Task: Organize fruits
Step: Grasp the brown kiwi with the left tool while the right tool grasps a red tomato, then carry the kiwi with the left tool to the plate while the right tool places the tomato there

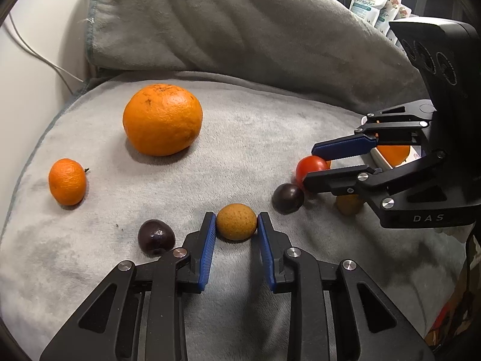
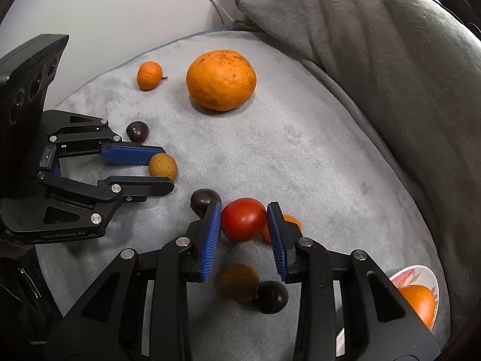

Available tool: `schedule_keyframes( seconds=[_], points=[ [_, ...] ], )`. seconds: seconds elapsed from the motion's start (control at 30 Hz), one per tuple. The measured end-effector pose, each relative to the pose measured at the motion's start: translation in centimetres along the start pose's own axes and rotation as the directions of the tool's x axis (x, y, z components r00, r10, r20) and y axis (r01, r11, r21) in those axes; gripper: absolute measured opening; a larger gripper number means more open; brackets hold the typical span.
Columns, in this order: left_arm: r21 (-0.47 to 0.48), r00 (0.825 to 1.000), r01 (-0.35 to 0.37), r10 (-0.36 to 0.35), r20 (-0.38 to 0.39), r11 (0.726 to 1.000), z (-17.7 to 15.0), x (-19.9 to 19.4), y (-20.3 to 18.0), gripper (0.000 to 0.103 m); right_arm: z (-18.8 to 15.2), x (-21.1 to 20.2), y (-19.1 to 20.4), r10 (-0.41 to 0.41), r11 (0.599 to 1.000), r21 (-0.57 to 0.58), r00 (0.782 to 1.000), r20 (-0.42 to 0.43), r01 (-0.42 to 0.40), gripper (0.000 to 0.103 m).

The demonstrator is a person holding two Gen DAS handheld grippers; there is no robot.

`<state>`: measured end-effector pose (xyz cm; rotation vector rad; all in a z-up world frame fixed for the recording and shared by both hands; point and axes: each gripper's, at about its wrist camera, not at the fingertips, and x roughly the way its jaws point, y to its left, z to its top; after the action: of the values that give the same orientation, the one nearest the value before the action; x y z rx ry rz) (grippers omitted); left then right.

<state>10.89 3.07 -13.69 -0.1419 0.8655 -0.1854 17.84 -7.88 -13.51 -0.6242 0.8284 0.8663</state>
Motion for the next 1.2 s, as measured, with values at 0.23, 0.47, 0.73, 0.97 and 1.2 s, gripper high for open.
schedule_keyframes(
  seconds=[0.23,0.47,0.73,0.97,1.2],
  points=[
    [-0.007,1.0,0.002,-0.002,0.023,1.0,-0.1,-1.1,0.0,0.026,-0.5,-2.0,0.0,-0.008,1.0,0.026,0.999,0.047,0.007,0.033],
    [-0.008,0.999,0.023,-0.023,0.045,1.0,-0.1,-2.1,-0.9,0.026,-1.2,-3.7,-0.7,-0.027,0.998,0.062,0.996,0.082,0.022,0.033],
    [-0.001,0.996,0.064,-0.063,0.059,0.998,-0.1,-2.9,-2.7,0.026,-3.5,-6.5,-2.5,-0.064,0.989,0.142,0.99,0.127,0.045,0.033],
    [0.025,0.991,0.113,-0.115,0.069,0.993,0.3,-2.9,-5.3,0.026,-6.7,-9.2,-5.0,-0.108,0.968,0.243,0.981,0.162,0.066,0.033],
    [0.057,0.982,0.169,-0.173,0.073,0.984,1.0,-2.6,-8.5,0.026,-10.0,-11.9,-7.9,-0.157,0.933,0.35,0.968,0.197,0.08,0.033]
  ],
)
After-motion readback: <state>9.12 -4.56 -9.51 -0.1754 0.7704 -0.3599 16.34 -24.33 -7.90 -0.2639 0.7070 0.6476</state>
